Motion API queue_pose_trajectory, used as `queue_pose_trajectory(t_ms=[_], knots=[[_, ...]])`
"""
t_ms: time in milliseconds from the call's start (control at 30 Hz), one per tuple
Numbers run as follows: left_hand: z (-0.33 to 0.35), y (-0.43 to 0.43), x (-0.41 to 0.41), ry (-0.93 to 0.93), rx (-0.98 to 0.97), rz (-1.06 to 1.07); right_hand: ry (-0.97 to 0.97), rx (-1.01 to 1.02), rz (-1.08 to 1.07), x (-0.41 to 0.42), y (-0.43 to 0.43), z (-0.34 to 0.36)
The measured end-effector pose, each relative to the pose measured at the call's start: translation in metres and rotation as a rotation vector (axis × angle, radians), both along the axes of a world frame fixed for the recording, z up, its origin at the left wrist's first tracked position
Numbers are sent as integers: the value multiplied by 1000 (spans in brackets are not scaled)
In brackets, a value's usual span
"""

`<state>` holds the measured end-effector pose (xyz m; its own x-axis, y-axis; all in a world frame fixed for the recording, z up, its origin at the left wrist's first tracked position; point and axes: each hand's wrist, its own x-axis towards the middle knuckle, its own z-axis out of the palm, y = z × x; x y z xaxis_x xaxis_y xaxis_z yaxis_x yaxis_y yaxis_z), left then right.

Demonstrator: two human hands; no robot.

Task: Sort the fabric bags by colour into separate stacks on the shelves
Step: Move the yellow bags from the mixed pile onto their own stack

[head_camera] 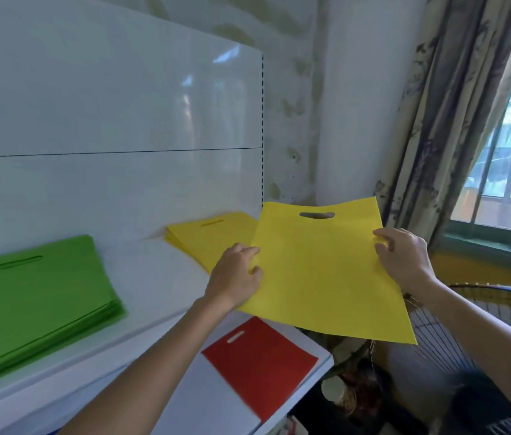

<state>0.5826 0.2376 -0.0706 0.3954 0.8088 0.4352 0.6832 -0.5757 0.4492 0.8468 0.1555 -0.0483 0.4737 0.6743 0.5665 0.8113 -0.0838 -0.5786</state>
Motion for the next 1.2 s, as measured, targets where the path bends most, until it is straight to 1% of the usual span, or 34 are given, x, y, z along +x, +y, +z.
queue_pose_trajectory(t_ms=[100, 233, 367, 533, 667, 733, 800, 867, 933, 1033, 1100, 1200], knots=[[3, 26, 17, -2, -26, 4, -12, 15, 11, 12, 24, 6], [1, 52, 30, 31, -52, 14, -31, -43, 12, 27, 54, 4], [0, 76, 28, 4, -75, 74, -60, -88, 48, 36, 98, 4], [2, 95, 5, -25, -50, 259, -153, -170, 230, 19, 177, 8], [-1, 98, -16, -43, -66, 459, -319, -281, 434, -6, 233, 15], [-6, 96, -18, -43, -95, 535, -423, -338, 528, -13, 250, 13], [-11, 95, -15, -40, -127, 588, -483, -370, 595, -16, 265, 9], [-13, 92, -10, -26, -172, 613, -527, -420, 637, -16, 280, 4], [-14, 91, -6, 2, -201, 642, -555, -512, 670, -15, 293, -3], [-14, 95, -1, 65, -222, 758, -560, -667, 683, -15, 310, -16], [-14, 98, 0, 68, -232, 824, -547, -704, 670, -16, 318, -22], [-18, 98, 2, 12, -222, 872, -531, -716, 651, -15, 325, -23]])
